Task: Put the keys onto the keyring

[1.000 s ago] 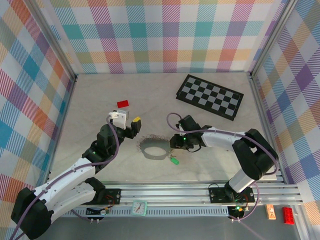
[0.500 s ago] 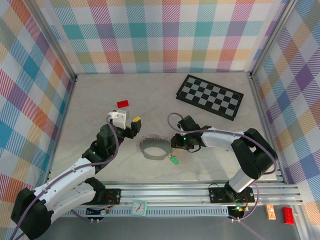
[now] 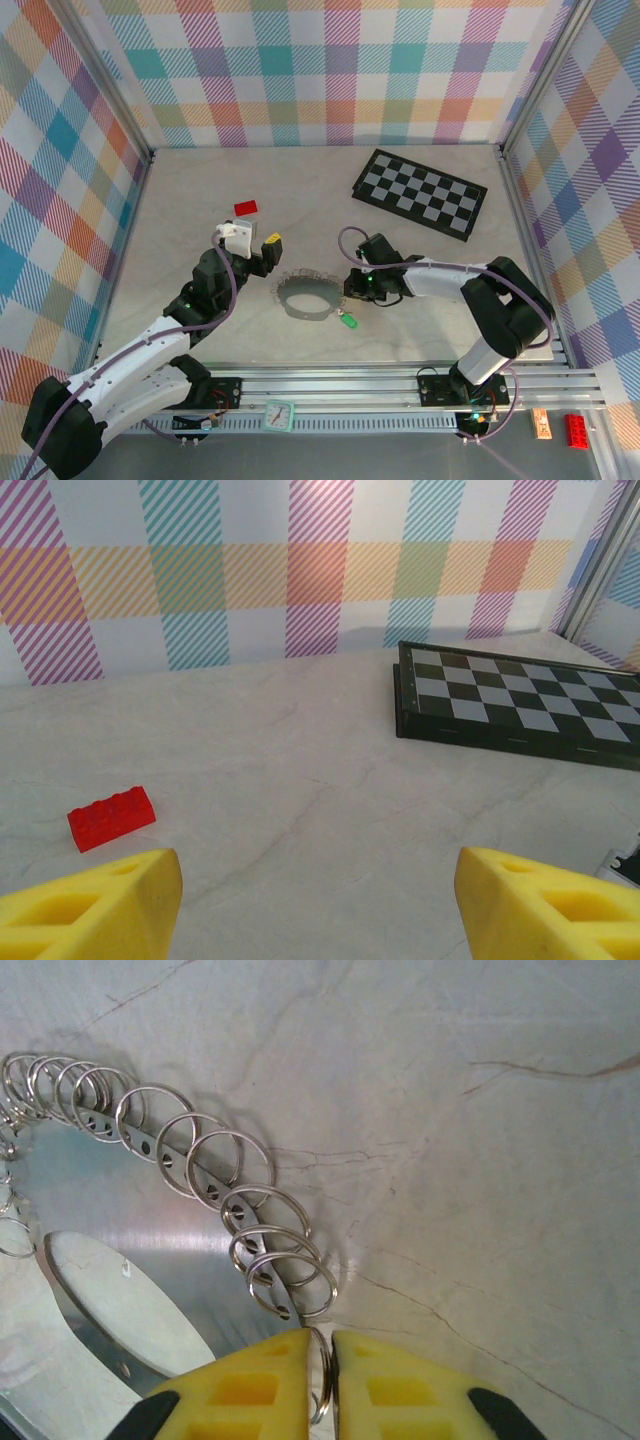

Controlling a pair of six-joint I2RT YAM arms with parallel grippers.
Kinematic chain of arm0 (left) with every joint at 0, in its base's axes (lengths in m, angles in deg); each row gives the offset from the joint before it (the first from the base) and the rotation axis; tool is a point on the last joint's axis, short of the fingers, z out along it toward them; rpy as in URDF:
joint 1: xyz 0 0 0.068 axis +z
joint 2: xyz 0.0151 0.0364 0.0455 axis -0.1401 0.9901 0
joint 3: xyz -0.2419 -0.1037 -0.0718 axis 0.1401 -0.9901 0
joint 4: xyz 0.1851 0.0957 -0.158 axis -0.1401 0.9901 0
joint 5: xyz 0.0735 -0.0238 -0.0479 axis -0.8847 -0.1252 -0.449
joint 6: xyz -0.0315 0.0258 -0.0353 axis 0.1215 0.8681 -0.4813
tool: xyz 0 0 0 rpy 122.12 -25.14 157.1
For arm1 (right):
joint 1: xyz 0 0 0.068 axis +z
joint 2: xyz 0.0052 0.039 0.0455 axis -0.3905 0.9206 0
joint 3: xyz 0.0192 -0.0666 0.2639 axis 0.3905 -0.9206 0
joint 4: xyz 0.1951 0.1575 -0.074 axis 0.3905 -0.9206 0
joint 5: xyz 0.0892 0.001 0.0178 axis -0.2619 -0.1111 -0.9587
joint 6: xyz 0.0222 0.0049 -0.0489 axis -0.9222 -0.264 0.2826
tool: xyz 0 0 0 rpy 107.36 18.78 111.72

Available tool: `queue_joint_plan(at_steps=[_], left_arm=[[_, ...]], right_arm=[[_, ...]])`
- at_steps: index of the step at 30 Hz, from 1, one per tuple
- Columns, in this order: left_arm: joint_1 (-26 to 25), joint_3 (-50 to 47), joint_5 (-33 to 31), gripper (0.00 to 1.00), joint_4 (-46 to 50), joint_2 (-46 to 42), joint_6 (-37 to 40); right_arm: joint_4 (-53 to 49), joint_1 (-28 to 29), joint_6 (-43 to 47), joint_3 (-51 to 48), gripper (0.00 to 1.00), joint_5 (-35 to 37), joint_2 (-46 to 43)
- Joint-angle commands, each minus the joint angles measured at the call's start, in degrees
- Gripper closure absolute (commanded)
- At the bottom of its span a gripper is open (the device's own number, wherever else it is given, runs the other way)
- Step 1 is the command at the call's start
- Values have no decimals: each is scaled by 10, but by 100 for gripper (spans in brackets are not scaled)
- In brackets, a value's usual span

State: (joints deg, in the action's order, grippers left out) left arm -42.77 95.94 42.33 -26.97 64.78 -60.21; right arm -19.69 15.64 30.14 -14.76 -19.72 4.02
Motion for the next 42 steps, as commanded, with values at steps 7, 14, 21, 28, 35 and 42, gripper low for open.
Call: queue_joint_plan(at_steps=[7,14,21,28,35,42], left_arm=[[6,0,-13,28,5,-14,5],[6,-3,-14,28,5,-18,5],[6,-6,-14,28,6,-20,7],[6,-8,-16,28,12,-27,8],[6,-9,-18,28,12,-27,12],[7,-11,-16,28,6,-21,16]], right_arm=[[14,1,-9,-2,96,-19,8],[9,2,12,17,100,-25,15],[-11,1,50,68,100,-20,36],[-8,0,58,96,100,-24,62],[-18,0,53,96,84,-24,59],[-49,2,140,71,74,-31,2]])
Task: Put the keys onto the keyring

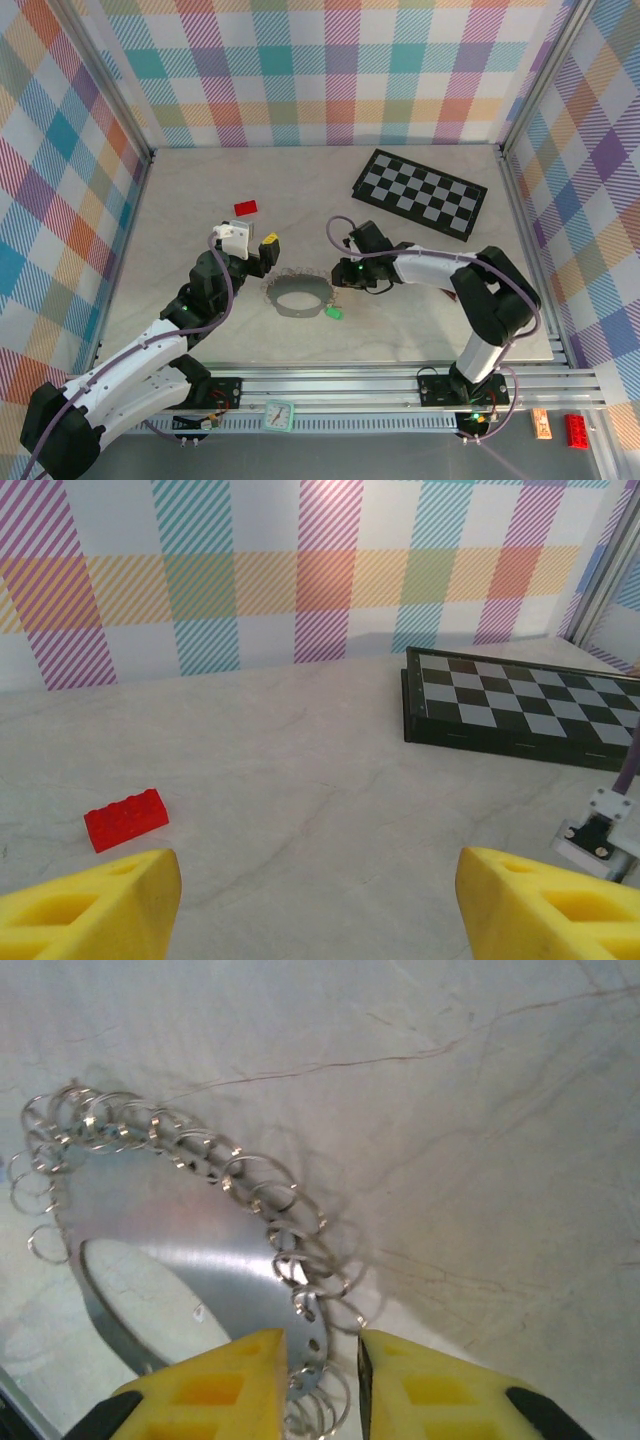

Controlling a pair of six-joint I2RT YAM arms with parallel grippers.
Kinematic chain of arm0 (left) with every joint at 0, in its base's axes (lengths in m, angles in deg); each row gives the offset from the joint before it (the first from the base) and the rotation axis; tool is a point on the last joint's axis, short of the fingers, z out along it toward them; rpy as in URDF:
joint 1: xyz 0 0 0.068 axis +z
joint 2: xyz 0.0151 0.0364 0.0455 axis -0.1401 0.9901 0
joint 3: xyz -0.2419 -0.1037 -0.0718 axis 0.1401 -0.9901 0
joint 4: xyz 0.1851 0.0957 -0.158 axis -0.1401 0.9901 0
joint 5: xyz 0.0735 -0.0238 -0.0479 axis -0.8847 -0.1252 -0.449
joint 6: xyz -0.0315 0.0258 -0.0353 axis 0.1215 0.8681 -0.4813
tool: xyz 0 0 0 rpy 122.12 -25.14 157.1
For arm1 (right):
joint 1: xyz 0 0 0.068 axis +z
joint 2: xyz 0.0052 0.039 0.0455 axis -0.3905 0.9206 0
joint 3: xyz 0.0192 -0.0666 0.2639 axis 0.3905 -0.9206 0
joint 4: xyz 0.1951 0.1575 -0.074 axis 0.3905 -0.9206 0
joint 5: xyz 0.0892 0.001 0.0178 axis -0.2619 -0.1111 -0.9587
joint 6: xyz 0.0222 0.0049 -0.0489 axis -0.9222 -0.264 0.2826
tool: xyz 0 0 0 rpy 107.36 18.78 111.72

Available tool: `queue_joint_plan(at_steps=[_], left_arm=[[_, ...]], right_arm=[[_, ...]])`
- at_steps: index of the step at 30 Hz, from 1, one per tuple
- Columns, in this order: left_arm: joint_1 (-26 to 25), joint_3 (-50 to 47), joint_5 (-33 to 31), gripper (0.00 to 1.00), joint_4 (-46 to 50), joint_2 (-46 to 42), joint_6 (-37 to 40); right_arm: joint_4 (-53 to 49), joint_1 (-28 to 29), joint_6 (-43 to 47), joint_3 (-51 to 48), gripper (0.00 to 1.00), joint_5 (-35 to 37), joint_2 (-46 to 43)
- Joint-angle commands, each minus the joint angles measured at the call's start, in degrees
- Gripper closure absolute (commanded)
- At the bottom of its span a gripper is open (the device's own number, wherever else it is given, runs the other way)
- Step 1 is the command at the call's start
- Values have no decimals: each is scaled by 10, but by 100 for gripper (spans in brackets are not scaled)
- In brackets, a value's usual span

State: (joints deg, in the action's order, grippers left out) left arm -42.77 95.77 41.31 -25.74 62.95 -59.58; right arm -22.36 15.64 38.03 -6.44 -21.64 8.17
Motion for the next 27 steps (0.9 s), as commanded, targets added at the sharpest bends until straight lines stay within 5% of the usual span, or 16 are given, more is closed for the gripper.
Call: queue_joint_plan(at_steps=[1,5,11,27], left_arm=[[7,-10,-5,28,-7,-2,9],[7,-9,-1,28,-9,0,7],[7,-8,1,28,-6,-2,3],[7,-5,2,28,3,-5,3]], right_arm=[[-35,3,87,-11,74,-4,-47],[-110,8,173,12,74,18,-49],[-98,44,159,12,70,-33,-31],[-84,66,144,31,65,56,15]])
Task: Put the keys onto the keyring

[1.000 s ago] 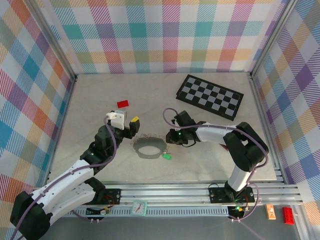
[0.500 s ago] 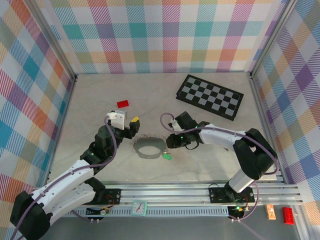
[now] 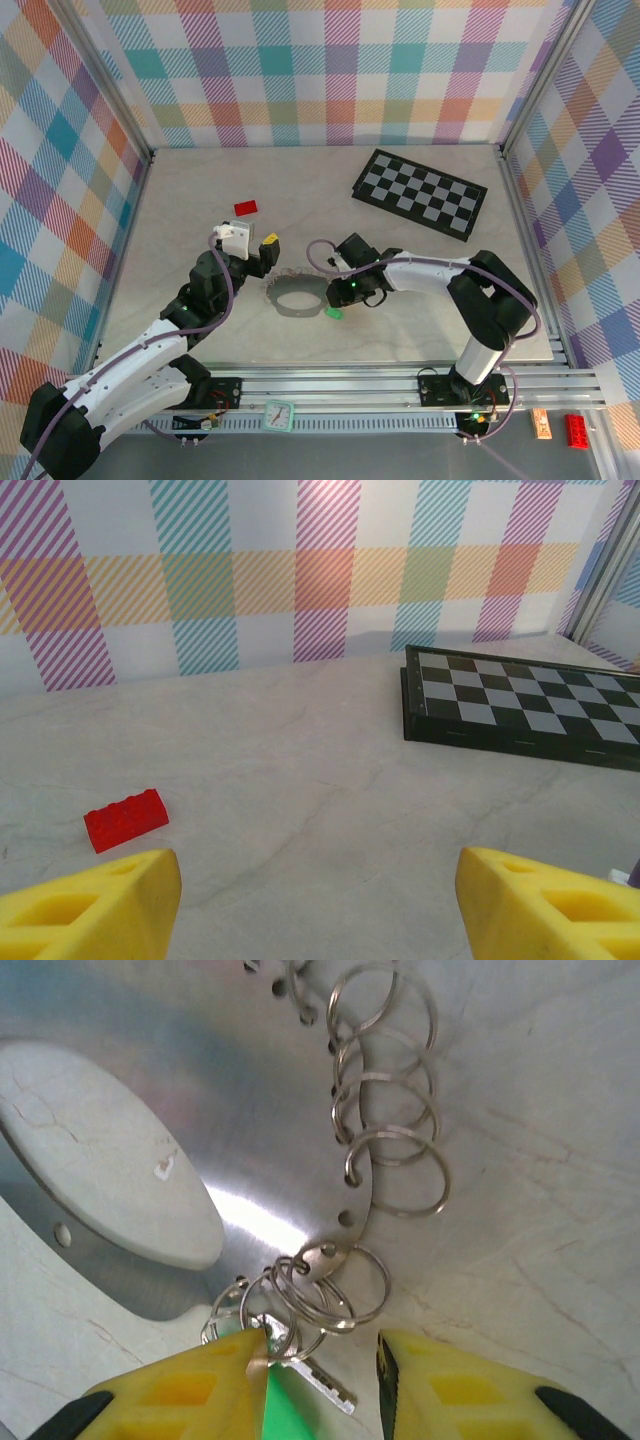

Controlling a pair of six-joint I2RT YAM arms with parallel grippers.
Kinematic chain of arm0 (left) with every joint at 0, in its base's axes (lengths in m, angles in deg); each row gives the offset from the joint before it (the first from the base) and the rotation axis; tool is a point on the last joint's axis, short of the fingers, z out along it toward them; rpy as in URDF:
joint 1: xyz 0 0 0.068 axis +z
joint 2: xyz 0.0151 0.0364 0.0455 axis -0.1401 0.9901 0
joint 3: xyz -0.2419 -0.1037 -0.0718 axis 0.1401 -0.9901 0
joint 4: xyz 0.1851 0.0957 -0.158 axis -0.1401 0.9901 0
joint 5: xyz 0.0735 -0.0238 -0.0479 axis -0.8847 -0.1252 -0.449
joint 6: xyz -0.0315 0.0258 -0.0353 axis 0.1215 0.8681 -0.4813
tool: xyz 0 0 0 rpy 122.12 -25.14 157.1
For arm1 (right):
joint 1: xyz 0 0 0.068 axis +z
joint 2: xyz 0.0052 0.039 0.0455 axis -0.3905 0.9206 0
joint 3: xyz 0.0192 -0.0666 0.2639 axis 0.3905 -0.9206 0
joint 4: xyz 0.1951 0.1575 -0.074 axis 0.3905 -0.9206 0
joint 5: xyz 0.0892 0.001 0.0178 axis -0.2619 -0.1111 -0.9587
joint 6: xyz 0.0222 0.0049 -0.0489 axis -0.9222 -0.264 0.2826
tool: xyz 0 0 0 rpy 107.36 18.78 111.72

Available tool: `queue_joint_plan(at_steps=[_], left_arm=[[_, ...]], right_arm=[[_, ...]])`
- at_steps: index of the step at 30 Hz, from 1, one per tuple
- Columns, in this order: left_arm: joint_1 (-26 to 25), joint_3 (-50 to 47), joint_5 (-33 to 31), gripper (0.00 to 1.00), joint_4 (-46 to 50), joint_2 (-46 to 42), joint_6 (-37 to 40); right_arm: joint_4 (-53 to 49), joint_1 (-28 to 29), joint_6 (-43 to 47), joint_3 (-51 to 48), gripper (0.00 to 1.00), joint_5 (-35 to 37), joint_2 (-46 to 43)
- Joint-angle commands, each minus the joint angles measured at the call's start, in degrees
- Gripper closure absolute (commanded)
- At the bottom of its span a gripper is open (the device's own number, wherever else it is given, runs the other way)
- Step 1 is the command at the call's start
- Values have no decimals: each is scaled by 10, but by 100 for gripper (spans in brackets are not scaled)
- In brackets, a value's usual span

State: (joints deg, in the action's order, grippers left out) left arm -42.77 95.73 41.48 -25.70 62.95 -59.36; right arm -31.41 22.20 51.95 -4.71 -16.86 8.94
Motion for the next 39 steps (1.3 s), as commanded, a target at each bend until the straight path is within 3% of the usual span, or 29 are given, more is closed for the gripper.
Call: queue_joint_plan(at_steps=[1,16,39], left_arm=[[7,-4,0,28,2,-4,1],[7,-3,-1,28,3,-3,2],[7,-1,-4,28,8,-3,2]], right_arm=[[12,1,3,14,65,4,6],[43,2,5,23,72,-44,13],[10,35,75,88,77,-23,81]])
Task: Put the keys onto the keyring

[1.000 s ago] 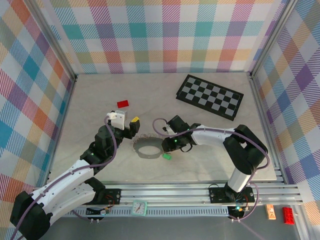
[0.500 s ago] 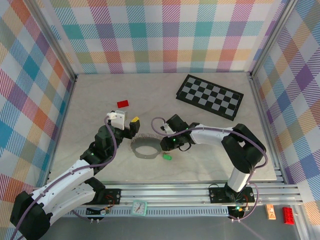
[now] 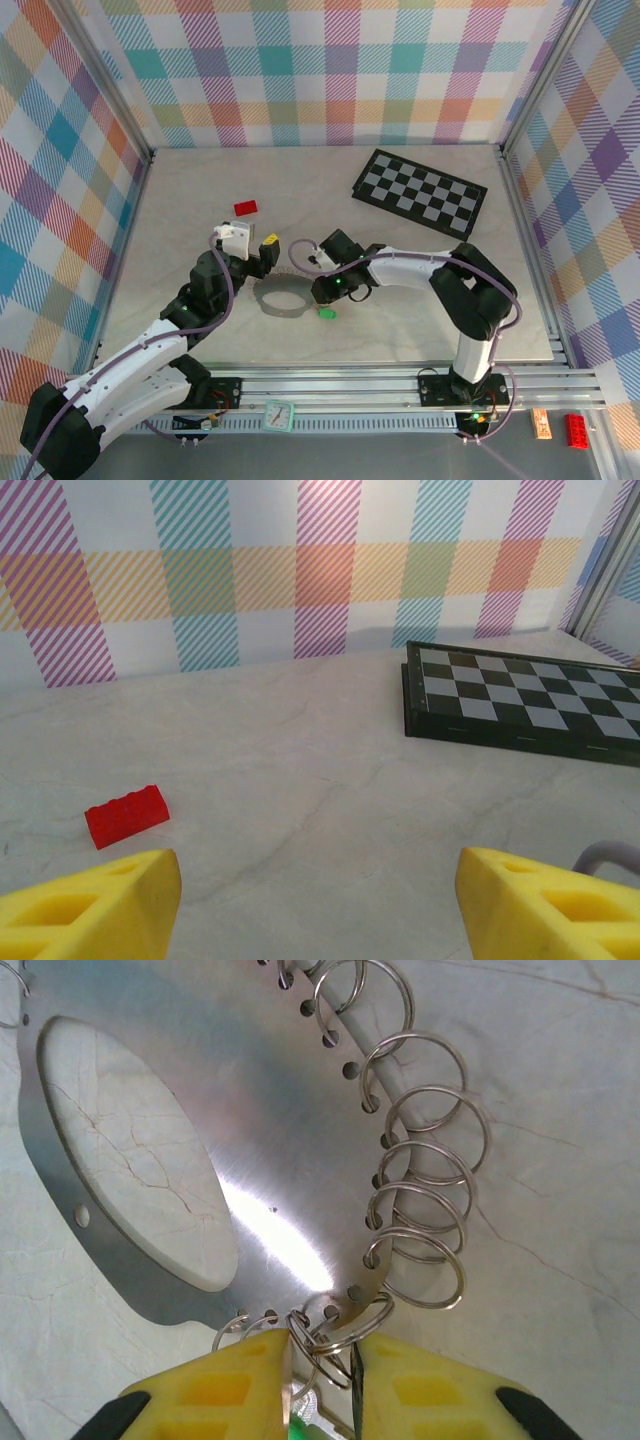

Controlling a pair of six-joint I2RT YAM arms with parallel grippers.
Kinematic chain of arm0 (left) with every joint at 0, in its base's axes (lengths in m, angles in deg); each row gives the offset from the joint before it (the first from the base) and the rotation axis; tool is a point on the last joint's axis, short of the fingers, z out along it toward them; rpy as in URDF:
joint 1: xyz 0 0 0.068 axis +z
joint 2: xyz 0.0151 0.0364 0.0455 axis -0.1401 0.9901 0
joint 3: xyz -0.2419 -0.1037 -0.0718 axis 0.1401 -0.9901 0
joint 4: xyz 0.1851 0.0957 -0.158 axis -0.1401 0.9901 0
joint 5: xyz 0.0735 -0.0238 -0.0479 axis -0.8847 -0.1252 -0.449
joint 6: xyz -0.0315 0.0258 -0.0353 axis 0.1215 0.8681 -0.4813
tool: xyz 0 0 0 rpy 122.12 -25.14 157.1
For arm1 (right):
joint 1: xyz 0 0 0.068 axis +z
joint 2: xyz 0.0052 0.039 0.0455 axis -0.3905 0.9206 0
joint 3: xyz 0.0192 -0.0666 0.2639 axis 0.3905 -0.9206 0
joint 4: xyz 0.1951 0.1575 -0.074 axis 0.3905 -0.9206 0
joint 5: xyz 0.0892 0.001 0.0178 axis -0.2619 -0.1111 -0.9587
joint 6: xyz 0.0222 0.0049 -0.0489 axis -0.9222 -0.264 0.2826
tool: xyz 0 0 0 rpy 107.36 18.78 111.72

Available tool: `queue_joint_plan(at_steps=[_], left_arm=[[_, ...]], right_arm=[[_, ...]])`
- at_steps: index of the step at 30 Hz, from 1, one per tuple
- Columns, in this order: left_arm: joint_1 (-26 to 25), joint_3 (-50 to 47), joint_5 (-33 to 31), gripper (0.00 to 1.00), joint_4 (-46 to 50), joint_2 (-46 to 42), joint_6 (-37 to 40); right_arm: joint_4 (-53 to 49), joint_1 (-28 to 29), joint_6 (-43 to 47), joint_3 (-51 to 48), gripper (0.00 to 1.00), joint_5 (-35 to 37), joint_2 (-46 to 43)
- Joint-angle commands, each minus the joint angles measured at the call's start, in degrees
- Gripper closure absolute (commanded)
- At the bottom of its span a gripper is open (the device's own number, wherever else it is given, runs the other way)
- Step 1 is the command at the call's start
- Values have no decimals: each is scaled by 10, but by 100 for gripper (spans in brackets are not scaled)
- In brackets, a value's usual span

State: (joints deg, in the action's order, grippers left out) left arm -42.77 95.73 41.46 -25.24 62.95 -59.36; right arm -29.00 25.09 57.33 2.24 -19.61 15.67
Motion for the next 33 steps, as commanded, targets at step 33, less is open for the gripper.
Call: queue_joint_plan(at_steps=[33], left_arm=[[51,17,-5,30,83,-30,6]], right_arm=[[4,13,287,-11,100,35,-119]])
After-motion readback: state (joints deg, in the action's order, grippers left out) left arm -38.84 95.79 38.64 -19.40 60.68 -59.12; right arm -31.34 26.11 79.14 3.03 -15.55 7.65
